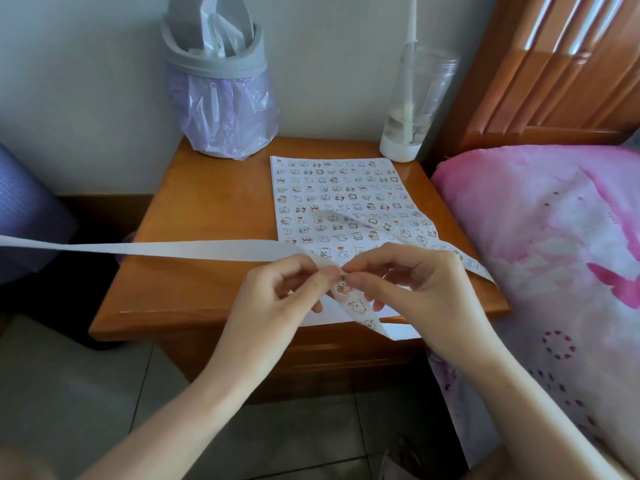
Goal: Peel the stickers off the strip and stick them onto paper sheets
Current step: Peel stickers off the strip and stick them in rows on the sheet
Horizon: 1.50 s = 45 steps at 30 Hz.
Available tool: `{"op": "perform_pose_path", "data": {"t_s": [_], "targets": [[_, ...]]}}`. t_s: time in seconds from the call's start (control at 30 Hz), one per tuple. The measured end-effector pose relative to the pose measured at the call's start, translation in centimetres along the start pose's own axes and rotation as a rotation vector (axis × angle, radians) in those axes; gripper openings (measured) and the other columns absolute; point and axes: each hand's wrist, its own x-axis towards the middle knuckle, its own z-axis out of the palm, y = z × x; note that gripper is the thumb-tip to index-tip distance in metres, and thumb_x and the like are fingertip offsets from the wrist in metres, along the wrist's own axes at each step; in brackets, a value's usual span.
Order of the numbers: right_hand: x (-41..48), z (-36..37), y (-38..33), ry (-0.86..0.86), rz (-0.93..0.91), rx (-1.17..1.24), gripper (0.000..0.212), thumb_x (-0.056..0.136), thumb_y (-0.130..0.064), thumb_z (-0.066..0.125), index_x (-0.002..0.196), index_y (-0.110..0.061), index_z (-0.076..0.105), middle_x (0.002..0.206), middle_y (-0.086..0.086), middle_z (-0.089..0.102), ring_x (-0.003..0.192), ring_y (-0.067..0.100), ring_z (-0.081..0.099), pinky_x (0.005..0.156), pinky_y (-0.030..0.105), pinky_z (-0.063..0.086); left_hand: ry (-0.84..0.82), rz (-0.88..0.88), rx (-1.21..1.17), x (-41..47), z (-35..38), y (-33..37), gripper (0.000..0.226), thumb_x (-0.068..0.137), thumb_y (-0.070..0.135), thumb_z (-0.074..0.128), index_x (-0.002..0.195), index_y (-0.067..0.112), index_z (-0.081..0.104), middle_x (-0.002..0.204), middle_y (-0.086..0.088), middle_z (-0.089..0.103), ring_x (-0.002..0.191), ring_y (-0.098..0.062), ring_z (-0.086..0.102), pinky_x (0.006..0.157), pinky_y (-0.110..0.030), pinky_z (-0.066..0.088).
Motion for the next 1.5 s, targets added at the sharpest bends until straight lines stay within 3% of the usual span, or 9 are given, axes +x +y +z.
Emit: {"op": "perform_pose_path", "data": {"t_s": [0.17,0.27,0.43,0.63,0.77,0.97,1.17,1.37,1.5], "targets": [[0.0,0.0,0.2,0.003,-0.014,-0.112,0.011,0.08,-0.02,0.071,0.09,-0.019,0.075,0.083,-0.012,0.072,0.08,0.011,0.065,0.066,0.029,0.055,0.007,0.048,0.065,0.1,0.1,-0.2,0.017,0.086,0.025,0.059,0.07,0.025,0.066,0.052,0.018,0.058,0.054,0.002,0.056,0.048,-0.005,0.037],[0.0,-0.1,0.2,0.013,-0.009,-0.124,0.009,0.079,-0.021,0.072,0.088,-0.021,0.074,0.082,-0.012,0.071,0.08,0.01,0.064,0.068,0.027,0.052,0.015,0.107,0.159,0.2,0.2,-0.2,0.016,0.083,0.032,0.058,0.069,0.03,0.064,0.058,0.022,0.061,0.069,0.003,0.06,0.056,-0.005,0.04],[0.1,-0.1,0.1,0.035,-0.021,-0.153,0.006,0.078,-0.021,0.073,0.083,-0.024,0.071,0.082,-0.014,0.068,0.081,0.011,0.062,0.067,0.027,0.051,0.033,0.106,0.195,0.5,0.4,-0.5,0.015,0.082,0.034,0.059,0.069,0.032,0.065,0.061,0.021,0.063,0.072,0.002,0.06,0.06,-0.006,0.042],[0.2,0.0,0.5,0.032,-0.082,-0.279,0.003,0.081,-0.028,0.069,0.082,-0.029,0.067,0.088,-0.015,0.06,0.081,0.012,0.054,0.066,0.026,0.048,0.035,0.026,0.138,0.7,0.4,-0.6,0.018,0.083,0.032,0.06,0.068,0.026,0.067,0.054,0.019,0.061,0.061,0.003,0.058,0.055,-0.004,0.04],[0.1,-0.2,0.5,0.015,-0.117,-0.307,0.003,0.083,-0.032,0.065,0.083,-0.03,0.065,0.088,-0.016,0.059,0.084,0.01,0.052,0.07,0.016,0.042,0.034,-0.032,0.055,0.8,0.4,-0.5,0.02,0.083,0.032,0.06,0.066,0.026,0.067,0.052,0.012,0.059,0.046,0.002,0.051,0.046,-0.005,0.036],[0.0,-2.1,-0.7,0.015,-0.033,0.036,0.007,0.08,-0.025,0.065,0.083,-0.018,0.066,0.084,-0.004,0.07,0.076,0.01,0.063,0.065,0.022,0.048,0.082,0.0,0.088,1.0,0.1,-0.7,0.02,0.085,0.028,0.06,0.069,0.021,0.068,0.051,0.015,0.059,0.048,0.002,0.051,0.048,-0.005,0.036],[0.8,-6.1,1.9,0.039,0.337,-0.124,0.006,0.082,-0.022,0.069,0.082,-0.017,0.07,0.077,-0.002,0.071,0.057,0.005,0.052,0.055,0.022,0.046,0.089,0.094,0.237,0.7,-0.1,-1.3,0.013,0.082,0.032,0.06,0.076,0.027,0.07,0.069,0.02,0.067,0.071,-0.008,0.063,0.06,-0.017,0.046],[1.0,-5.5,3.0,0.022,0.394,-0.155,0.006,0.081,-0.02,0.072,0.078,-0.015,0.073,0.049,-0.016,0.059,0.042,-0.002,0.045,0.044,0.008,0.034,0.077,0.087,0.252,0.7,0.0,-1.6,0.012,0.082,0.032,0.06,0.075,0.028,0.07,0.074,0.019,0.068,0.073,-0.004,0.063,0.057,-0.011,0.047],[1.2,-5.4,3.3,0.032,0.414,-0.165,0.007,0.079,-0.022,0.073,0.077,-0.016,0.074,0.045,-0.015,0.057,0.039,-0.002,0.043,0.042,0.008,0.032,0.066,0.084,0.274,0.8,0.0,-1.8,0.009,0.083,0.031,0.06,0.079,0.03,0.069,0.082,0.025,0.068,0.077,0.001,0.064,0.057,-0.008,0.047]]}}
